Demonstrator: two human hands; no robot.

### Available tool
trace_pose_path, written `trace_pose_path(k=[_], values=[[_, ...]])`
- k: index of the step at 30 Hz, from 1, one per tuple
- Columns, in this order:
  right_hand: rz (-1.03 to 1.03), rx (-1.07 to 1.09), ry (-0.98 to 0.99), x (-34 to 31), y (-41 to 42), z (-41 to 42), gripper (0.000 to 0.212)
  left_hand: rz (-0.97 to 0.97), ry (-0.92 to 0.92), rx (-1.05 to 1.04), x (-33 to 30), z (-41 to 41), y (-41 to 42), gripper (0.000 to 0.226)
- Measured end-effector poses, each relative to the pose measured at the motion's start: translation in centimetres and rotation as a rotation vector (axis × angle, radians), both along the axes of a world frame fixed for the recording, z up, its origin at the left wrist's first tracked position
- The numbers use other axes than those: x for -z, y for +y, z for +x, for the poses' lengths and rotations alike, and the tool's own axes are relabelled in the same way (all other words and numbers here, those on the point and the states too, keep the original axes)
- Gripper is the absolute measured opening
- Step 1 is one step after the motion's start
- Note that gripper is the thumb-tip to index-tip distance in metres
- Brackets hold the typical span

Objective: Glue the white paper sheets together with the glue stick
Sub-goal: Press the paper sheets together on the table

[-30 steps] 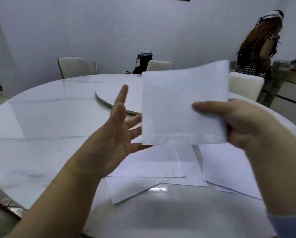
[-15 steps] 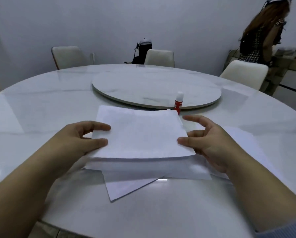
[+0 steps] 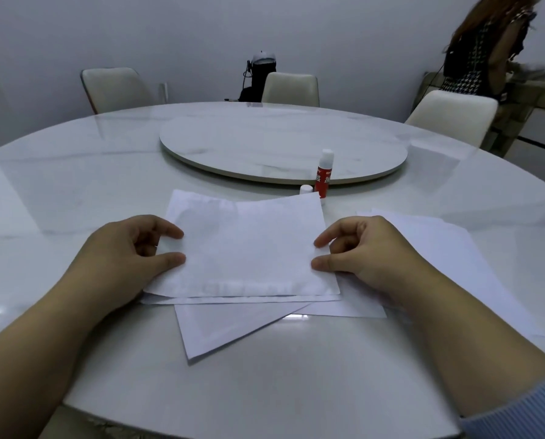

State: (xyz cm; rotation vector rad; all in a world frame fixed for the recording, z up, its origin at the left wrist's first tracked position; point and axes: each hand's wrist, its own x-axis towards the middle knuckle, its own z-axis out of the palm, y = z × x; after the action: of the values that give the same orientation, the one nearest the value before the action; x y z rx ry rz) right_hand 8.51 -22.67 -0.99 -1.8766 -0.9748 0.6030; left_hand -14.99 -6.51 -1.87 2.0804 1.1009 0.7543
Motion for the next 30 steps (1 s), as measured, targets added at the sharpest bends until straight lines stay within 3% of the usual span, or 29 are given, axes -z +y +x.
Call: trace_pose_path(k=[30], values=[[-0.052,-0.052,-0.067,0.07,-0.37,0.21,0.025,0.033,0.073,0.036,0.41,-0.74,0.05,0.027]])
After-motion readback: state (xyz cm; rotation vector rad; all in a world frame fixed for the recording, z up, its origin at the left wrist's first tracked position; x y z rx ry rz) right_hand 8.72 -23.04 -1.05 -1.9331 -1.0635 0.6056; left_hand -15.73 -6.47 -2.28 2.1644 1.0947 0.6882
